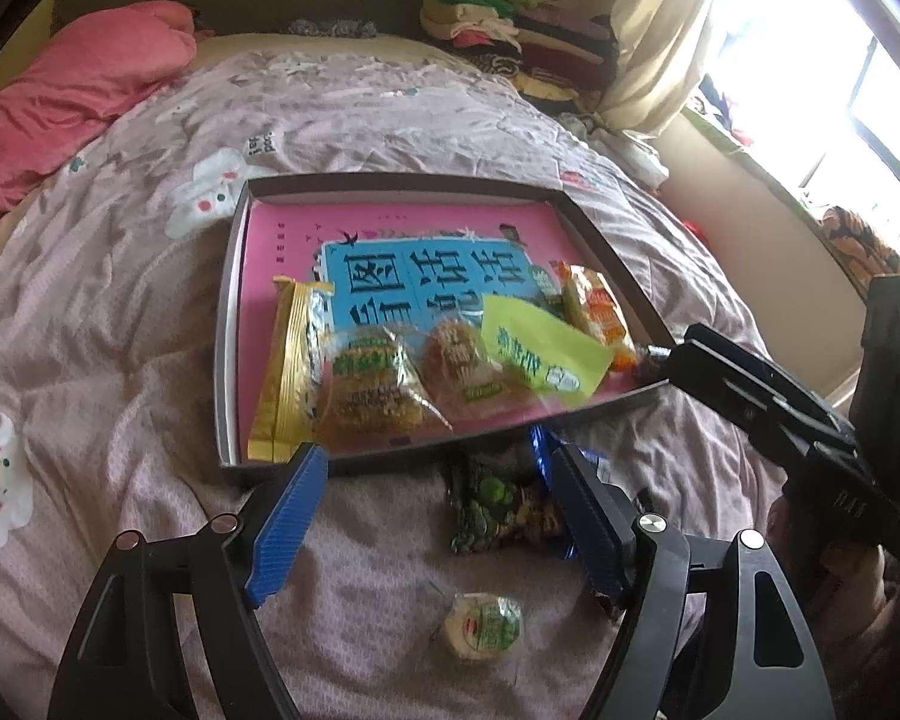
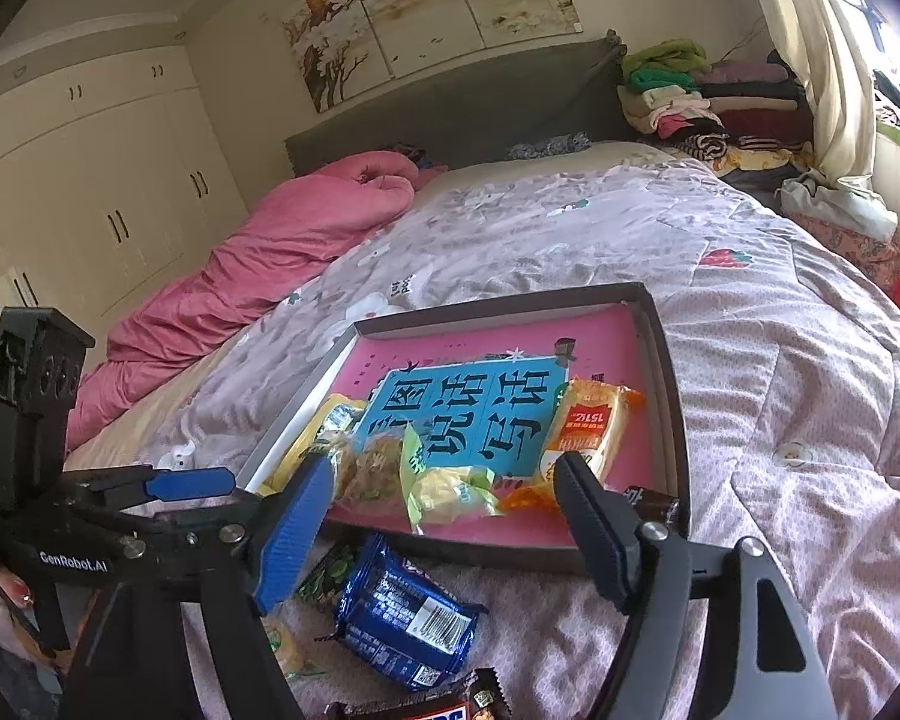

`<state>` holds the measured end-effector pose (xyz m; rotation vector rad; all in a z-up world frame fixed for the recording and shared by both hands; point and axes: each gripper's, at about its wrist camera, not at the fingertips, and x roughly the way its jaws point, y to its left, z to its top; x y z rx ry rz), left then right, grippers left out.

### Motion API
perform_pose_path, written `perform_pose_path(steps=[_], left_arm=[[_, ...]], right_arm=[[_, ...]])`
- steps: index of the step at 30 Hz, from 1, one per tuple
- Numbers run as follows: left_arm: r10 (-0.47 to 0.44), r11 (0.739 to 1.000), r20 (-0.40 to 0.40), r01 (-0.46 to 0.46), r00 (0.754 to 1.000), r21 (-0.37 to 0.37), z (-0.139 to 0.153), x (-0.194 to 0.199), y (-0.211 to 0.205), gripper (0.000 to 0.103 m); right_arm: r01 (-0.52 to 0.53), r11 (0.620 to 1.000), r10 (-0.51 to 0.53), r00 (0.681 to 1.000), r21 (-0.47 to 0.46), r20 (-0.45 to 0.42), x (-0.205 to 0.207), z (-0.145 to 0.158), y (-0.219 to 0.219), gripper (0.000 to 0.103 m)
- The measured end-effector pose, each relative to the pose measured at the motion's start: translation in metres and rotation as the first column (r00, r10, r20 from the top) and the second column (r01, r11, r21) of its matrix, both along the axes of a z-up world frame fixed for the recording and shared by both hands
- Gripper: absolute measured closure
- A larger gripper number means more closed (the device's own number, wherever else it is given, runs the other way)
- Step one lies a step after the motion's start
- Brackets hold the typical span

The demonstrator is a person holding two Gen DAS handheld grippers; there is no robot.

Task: Organize snacks
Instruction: 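Withdraw both tools from the tray toward the remaining snacks on the quilt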

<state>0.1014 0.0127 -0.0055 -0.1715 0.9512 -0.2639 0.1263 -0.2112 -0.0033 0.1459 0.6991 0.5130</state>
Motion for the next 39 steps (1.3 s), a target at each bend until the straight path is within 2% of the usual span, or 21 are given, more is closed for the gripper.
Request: perform_pose_path(steps=[16, 39], left_arm=[[-0.031, 0.999, -0.043, 0.032, 0.999, 0.021, -0.011, -0.015, -0.005, 0.025], [-0.091, 0.995, -0.131, 0.095, 0.987, 0.030, -0.037, -0.033, -0.026, 0.025]], right_arm=[[-0.012, 1.000, 0.012, 0.998, 0.002, -0.055, -0.009, -0.007, 0.002, 0.027], [-0.075, 0.997, 0.075, 0.973, 0.005, -0.220, -0.016, -0.035, 0.016, 0.027]])
